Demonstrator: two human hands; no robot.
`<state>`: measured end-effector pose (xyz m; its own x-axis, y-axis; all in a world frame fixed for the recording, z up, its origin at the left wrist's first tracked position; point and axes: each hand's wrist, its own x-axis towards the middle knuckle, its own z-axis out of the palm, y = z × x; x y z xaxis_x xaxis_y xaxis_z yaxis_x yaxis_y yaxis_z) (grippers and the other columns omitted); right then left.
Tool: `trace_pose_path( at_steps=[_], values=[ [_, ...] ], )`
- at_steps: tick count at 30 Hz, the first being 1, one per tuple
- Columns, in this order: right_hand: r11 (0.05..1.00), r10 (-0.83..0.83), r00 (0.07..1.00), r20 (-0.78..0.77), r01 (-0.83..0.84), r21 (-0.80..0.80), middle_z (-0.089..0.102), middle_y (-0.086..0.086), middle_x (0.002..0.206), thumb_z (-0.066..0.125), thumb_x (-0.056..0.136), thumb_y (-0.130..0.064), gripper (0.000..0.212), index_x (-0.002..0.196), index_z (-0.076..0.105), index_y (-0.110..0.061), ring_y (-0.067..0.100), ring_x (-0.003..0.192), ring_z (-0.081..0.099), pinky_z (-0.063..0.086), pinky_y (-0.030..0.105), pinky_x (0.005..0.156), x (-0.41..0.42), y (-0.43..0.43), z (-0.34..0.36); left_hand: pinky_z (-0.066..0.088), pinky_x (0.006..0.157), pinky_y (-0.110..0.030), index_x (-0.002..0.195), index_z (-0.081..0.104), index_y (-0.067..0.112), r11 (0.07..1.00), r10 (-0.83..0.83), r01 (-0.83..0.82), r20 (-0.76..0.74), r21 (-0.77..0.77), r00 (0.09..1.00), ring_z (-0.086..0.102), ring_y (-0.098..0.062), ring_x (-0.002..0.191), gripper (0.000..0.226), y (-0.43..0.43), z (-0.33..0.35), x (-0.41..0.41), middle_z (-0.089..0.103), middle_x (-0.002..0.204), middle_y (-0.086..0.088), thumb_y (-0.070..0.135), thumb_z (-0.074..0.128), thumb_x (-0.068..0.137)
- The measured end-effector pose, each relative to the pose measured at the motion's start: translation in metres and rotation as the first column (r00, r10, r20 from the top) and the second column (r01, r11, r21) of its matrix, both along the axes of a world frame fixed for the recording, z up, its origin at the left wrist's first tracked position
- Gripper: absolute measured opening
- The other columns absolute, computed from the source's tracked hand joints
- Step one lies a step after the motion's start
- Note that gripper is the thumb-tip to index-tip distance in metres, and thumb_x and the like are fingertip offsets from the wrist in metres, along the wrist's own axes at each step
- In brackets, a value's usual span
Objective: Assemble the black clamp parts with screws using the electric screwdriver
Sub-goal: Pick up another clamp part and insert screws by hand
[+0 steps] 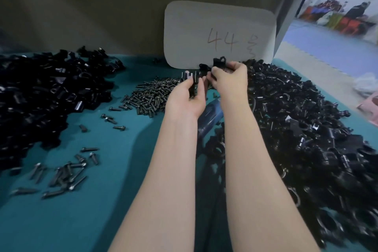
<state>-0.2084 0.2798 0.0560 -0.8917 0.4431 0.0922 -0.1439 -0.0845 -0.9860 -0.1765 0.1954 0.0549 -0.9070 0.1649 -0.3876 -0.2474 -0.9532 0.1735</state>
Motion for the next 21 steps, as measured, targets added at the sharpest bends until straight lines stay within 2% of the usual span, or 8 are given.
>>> trace_pose_path(
  at_steps=[4,7,10,12,14,17,19,21],
  values=[
    [0.995,0.093,0.995,-0.034,-0.092,0.043,0.063,-0.001,0.084,0.059,0.089,-0.002,0.010,0.091,0.060,-0.012,0.019,0.088,0.067,0.054,0.041,0.091,0.047,-0.024,-0.011,0.050,0.098,-0.036,0.090,0.061,0.005,0.999,0.044,-0.043,-0.055,0.028,0.998,0.054,-0.042,0.117,0.021,-0.026,-0.009,0.037,0.051,0.121,-0.029,0.000,0.043,0.100],
    [0.987,0.123,0.992,-0.024,-0.120,0.110,0.068,0.004,0.090,0.060,0.091,-0.011,0.007,0.090,0.065,-0.014,0.024,0.094,0.067,0.053,0.044,0.091,0.068,-0.045,-0.020,0.060,0.079,-0.034,0.107,0.059,0.002,0.989,0.119,-0.110,-0.093,0.097,0.988,0.065,-0.036,0.090,0.016,-0.047,-0.016,0.062,0.058,0.102,-0.030,0.000,0.046,0.099],
    [0.977,0.148,0.988,-0.031,-0.142,0.158,0.070,0.006,0.095,0.059,0.091,-0.013,0.010,0.087,0.064,-0.020,0.024,0.094,0.066,0.055,0.041,0.084,0.078,-0.063,-0.029,0.059,0.061,-0.023,0.103,0.056,0.004,0.961,0.176,-0.201,-0.140,-0.189,0.974,0.069,-0.016,0.070,0.009,-0.063,-0.024,0.072,0.067,0.083,-0.014,0.002,0.048,0.099],
    [0.972,0.157,0.987,-0.035,-0.148,0.181,0.068,0.001,0.085,0.058,0.092,-0.013,0.014,0.085,0.064,-0.024,0.018,0.077,0.064,0.054,0.027,0.061,0.080,-0.072,-0.031,0.054,0.056,-0.019,0.090,0.057,0.011,0.858,0.229,-0.287,-0.183,-0.427,0.956,0.066,-0.011,0.063,0.015,-0.068,-0.027,0.075,0.066,0.078,-0.008,0.002,0.047,0.099],
    [0.963,0.166,0.985,-0.041,-0.153,0.222,0.066,-0.001,0.077,0.056,0.092,-0.012,0.013,0.092,0.067,-0.020,0.012,0.063,0.059,0.048,0.021,0.053,0.079,-0.076,-0.032,0.054,0.062,-0.019,0.087,0.056,0.015,0.710,0.267,-0.353,-0.231,-0.610,0.936,0.065,-0.012,0.068,0.021,-0.071,-0.029,0.074,0.064,0.079,-0.005,0.002,0.045,0.099],
    [0.950,0.177,0.983,-0.037,-0.162,0.266,0.064,-0.007,0.078,0.052,0.096,-0.015,0.018,0.105,0.067,-0.016,0.003,0.060,0.062,0.053,0.026,0.068,0.074,-0.079,-0.031,0.050,0.079,-0.025,0.092,0.056,0.022,0.479,0.274,-0.408,-0.310,-0.777,0.911,0.061,-0.013,0.086,0.027,-0.069,-0.036,0.068,0.064,0.092,-0.001,0.003,0.039,0.100],
    [0.941,0.230,0.973,-0.022,-0.216,0.261,0.063,-0.010,0.082,0.047,0.098,-0.012,0.025,0.113,0.066,-0.010,-0.001,0.060,0.064,0.055,0.027,0.078,0.072,-0.079,-0.032,0.048,0.089,-0.027,0.099,0.056,0.025,0.441,0.250,-0.414,-0.334,-0.796,0.909,0.060,-0.017,0.100,0.028,-0.065,-0.039,0.065,0.064,0.109,-0.003,0.005,0.036,0.101],
    [0.919,0.290,0.957,-0.001,-0.278,0.280,0.067,-0.003,0.097,0.046,0.098,-0.008,0.027,0.118,0.064,-0.007,0.003,0.074,0.067,0.054,0.027,0.086,0.073,-0.080,-0.032,0.046,0.104,-0.036,0.111,0.056,0.023,0.513,0.202,-0.395,-0.340,-0.762,0.919,0.056,-0.024,0.119,0.031,-0.063,-0.041,0.060,0.059,0.128,-0.010,0.004,0.033,0.101]
  ],
)
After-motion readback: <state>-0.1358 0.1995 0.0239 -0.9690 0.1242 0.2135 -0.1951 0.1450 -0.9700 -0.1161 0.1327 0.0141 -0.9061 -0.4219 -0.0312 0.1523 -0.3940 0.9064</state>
